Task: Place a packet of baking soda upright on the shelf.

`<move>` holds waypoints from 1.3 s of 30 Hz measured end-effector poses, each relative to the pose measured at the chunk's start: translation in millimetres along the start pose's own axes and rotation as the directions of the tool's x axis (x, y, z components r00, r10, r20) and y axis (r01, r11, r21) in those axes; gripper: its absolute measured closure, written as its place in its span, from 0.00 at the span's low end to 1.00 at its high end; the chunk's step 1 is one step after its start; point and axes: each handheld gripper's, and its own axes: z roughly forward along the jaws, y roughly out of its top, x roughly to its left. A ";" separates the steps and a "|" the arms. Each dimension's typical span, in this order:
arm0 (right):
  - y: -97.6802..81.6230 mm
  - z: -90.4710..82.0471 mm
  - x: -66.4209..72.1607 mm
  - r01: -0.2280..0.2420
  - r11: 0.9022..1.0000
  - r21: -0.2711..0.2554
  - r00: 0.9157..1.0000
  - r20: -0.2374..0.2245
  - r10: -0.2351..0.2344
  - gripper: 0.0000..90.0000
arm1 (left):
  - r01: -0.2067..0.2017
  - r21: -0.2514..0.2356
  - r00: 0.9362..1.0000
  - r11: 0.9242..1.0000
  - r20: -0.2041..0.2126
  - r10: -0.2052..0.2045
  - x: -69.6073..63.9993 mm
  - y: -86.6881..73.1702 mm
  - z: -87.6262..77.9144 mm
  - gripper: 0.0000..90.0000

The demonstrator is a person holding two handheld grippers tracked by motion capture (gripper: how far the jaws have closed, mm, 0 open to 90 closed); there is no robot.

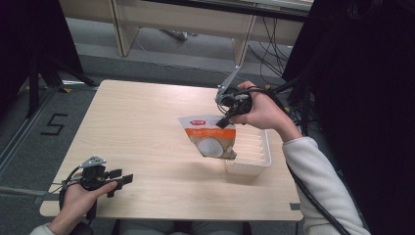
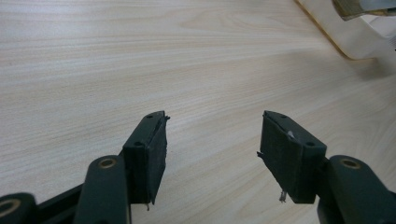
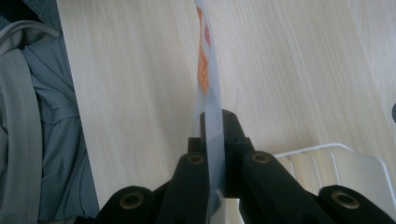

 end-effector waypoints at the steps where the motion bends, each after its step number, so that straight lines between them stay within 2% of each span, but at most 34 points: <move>1: -2.1 -1.7 -0.8 0.009 1.000 -0.007 1.000 0.003 -0.009 1.00 | 0.000 -0.004 1.000 1.000 -0.001 0.000 -0.3 0.0 -0.1 0.45; 4: -9.2 -6.4 -2.4 -0.021 1.000 -0.007 1.000 0.014 0.021 1.00 | -0.002 -0.003 1.000 1.000 -0.001 0.002 -0.9 0.0 0.3 0.45; 7: -13.6 -10.0 -2.5 -0.031 1.000 0.004 0.999 0.019 0.031 1.00 | 0.003 0.002 1.000 1.000 0.000 -0.003 -0.1 -0.1 1.0 0.45; 8: -15.1 -10.7 -3.7 -0.010 1.000 -0.003 1.000 0.017 0.010 1.00 | 0.003 0.002 1.000 1.000 -0.001 -0.003 0.0 0.0 0.7 0.45; 11: -20.6 -12.7 -4.8 -0.029 1.000 -0.005 0.999 0.023 0.029 1.00 | -0.002 0.000 1.000 1.000 -0.005 0.002 -0.5 0.1 0.1 0.45; 20: -31.7 -21.9 -6.6 -0.025 1.000 -0.007 0.999 0.034 0.025 1.00 | -0.001 0.000 1.000 1.000 -0.008 0.001 -0.3 0.0 0.1 0.45; 27: -41.0 -26.1 -7.3 -0.039 0.999 0.015 0.999 0.030 0.039 1.00 | -0.001 0.001 1.000 1.000 -0.009 0.001 -0.5 0.0 1.1 0.45; 30: -45.6 -26.4 -9.3 -0.032 0.999 0.023 0.999 0.021 0.031 1.00 | 0.003 0.003 1.000 1.000 0.000 -0.003 0.1 -0.2 1.6 0.45; 35: -55.3 -29.2 -10.3 -0.044 0.998 0.049 0.999 0.030 0.043 1.00 | 0.001 0.001 1.000 1.000 -0.002 -0.001 -0.2 -0.1 1.5 0.45; 36: -57.3 -29.5 -10.9 -0.033 0.998 0.049 0.999 0.021 0.032 1.00 | 0.002 0.001 1.000 1.000 -0.002 -0.002 -0.1 -0.1 1.5 0.45; 39: -62.4 -32.6 -11.3 -0.043 0.998 0.042 0.999 0.028 0.042 1.00 | 0.000 0.004 1.000 1.000 -0.004 0.000 -0.7 -0.1 1.5 0.45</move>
